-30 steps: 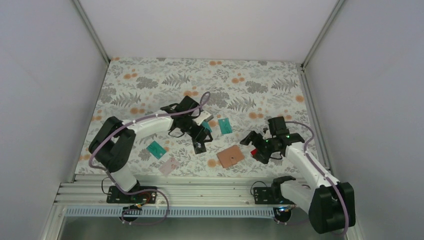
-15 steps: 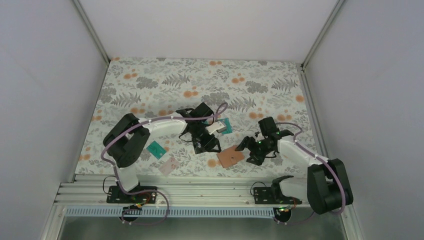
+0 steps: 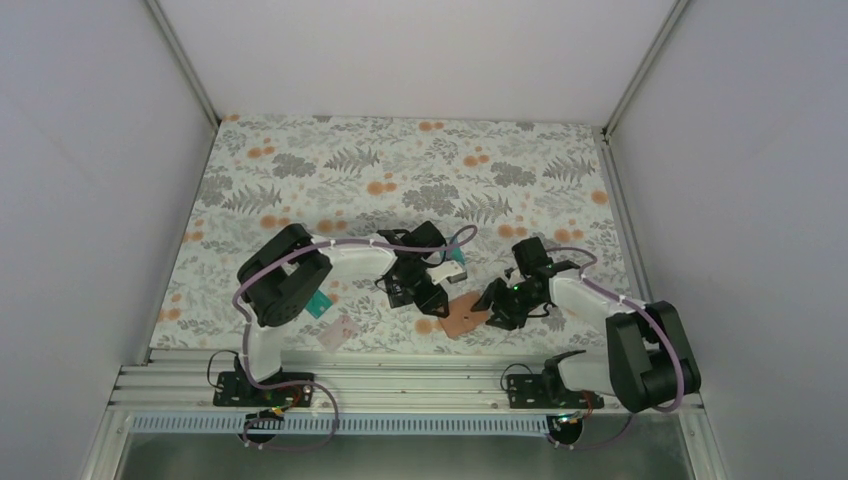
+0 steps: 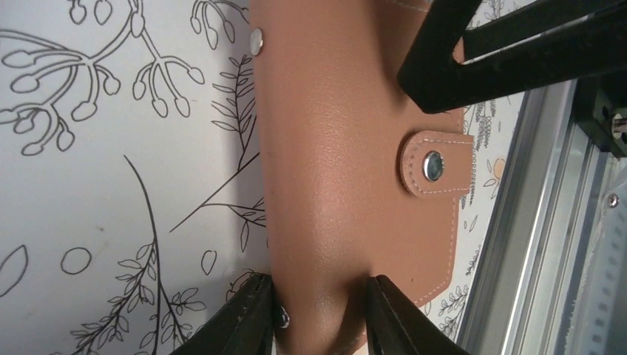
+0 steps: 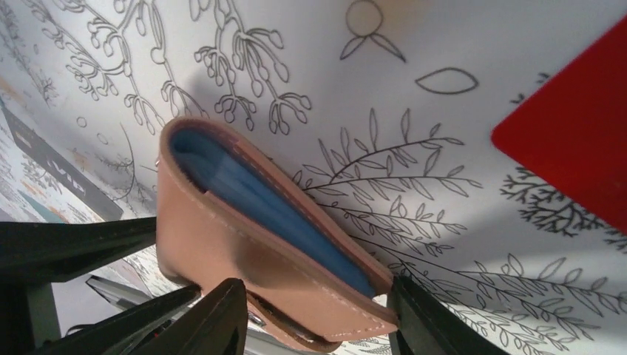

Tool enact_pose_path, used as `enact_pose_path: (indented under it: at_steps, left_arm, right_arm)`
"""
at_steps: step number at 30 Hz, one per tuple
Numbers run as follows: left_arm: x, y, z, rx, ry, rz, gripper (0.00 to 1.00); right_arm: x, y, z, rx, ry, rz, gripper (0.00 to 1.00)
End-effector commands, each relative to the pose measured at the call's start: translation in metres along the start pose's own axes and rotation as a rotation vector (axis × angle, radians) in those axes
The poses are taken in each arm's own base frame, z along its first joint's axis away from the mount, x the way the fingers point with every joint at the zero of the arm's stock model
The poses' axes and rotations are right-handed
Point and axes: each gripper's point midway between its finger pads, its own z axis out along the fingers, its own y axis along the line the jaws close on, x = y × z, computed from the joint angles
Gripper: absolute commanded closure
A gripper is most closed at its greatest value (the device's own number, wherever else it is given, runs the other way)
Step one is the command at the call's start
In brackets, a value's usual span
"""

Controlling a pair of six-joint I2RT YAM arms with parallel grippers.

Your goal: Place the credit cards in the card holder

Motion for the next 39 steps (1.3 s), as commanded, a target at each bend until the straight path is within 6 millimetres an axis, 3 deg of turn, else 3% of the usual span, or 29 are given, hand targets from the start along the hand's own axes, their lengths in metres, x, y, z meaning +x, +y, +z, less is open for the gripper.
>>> enact_pose_path:
  at_steps: [1,6,10,14,17,19,24,27,35,39]
  left_arm:
    - [0.005,-0.001,0.013,0.001,0.012,0.014,0.74]
    - [-0.004,-0.004,0.009,0.003,-0.025,0.017,0.97]
    - [-0.023,-0.017,-0.007,0.022,-0.082,0.026,0.98]
    - [-0.045,-0.029,-0.029,0.043,-0.147,0.019,0.96]
    - [-0.058,-0.029,-0.053,0.047,-0.207,-0.011,0.82]
    - [-0.065,-0.026,-0.074,0.038,-0.248,-0.023,0.64]
    - [-0.072,-0.014,-0.144,0.001,-0.356,-0.013,0.35]
    - [-0.071,-0.009,-0.185,-0.001,-0.41,0.01,0.24]
    - [-0.066,0.016,-0.262,0.064,-0.59,-0.023,0.2]
    - [-0.071,0.009,-0.277,0.119,-0.659,-0.003,0.22]
  right_arm:
    - [0.003,-0.009,0.008,0.019,0.018,-0.019,0.56]
    - [0.001,-0.008,0.01,0.015,0.013,-0.044,0.77]
    - [-0.003,0.012,0.004,-0.054,0.0,-0.122,0.92]
    - [-0.007,0.034,-0.007,-0.111,-0.027,-0.218,0.96]
    - [-0.009,0.051,-0.017,-0.156,-0.051,-0.293,0.96]
    - [-0.009,0.066,-0.026,-0.201,-0.068,-0.349,0.96]
    - [-0.009,0.111,-0.054,-0.334,-0.123,-0.53,0.96]
    - [-0.009,0.139,-0.073,-0.399,-0.167,-0.643,0.96]
    - [0.001,0.211,-0.129,-0.579,-0.272,-0.963,0.96]
    - [0.004,0.231,-0.143,-0.594,-0.286,-1.117,0.96]
